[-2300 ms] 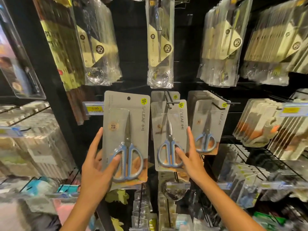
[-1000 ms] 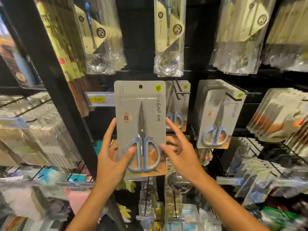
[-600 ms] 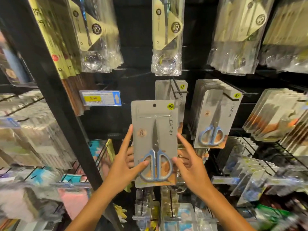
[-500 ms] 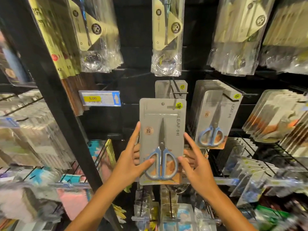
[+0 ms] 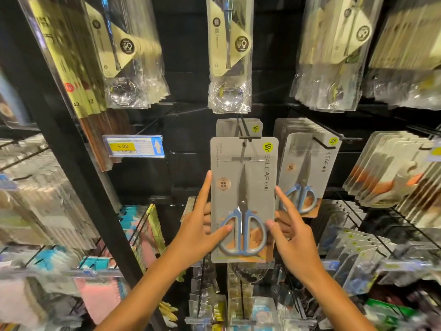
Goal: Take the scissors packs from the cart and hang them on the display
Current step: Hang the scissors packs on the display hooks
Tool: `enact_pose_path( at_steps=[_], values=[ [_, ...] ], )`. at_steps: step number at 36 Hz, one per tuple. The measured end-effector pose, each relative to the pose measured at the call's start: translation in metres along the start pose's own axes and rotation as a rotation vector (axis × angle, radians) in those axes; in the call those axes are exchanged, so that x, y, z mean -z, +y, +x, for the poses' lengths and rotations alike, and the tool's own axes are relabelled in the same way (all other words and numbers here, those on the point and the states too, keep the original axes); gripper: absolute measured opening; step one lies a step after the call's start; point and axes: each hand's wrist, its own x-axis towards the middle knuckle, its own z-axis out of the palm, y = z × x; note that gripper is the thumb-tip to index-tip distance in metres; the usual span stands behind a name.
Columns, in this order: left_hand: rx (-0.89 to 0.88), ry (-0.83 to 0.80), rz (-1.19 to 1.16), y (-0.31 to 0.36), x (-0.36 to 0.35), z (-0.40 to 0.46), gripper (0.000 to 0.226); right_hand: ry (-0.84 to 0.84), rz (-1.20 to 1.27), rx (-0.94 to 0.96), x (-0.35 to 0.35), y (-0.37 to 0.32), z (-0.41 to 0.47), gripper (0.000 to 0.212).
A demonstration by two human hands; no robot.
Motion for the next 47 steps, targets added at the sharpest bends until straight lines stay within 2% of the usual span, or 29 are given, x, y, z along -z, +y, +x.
enact_pose_path(
  at_steps=[17, 26, 30, 38, 45, 47],
  values=[
    [0.072, -0.024, 0.037, -0.006, -0.006, 0.019, 0.114, -0.077, -0.032, 0.012, 0.005, 0.024, 0.021, 0.073],
    [0.174, -0.106, 0.031, -0.013, 0.001, 0.067, 0.112, -0.207, -0.127, 0.017, -0.015, 0.035, 0.060, 0.097],
    [0.210, -0.116, 0.059, -0.017, 0.002, 0.091, 0.115, -0.167, -0.214, -0.046, -0.026, 0.036, 0.084, 0.105],
    [0.314, -0.111, 0.104, -0.004, 0.001, 0.122, 0.113, -0.103, -0.228, -0.132, -0.036, 0.037, 0.118, 0.102],
    [0.282, -0.057, 0.178, -0.004, -0.004, 0.117, 0.107, -0.056, -0.140, -0.169, -0.045, 0.053, 0.120, 0.102],
    [0.245, -0.019, 0.286, -0.013, -0.004, 0.104, 0.103, -0.032, -0.110, -0.169, -0.051, 0.061, 0.109, 0.099]
  ],
)
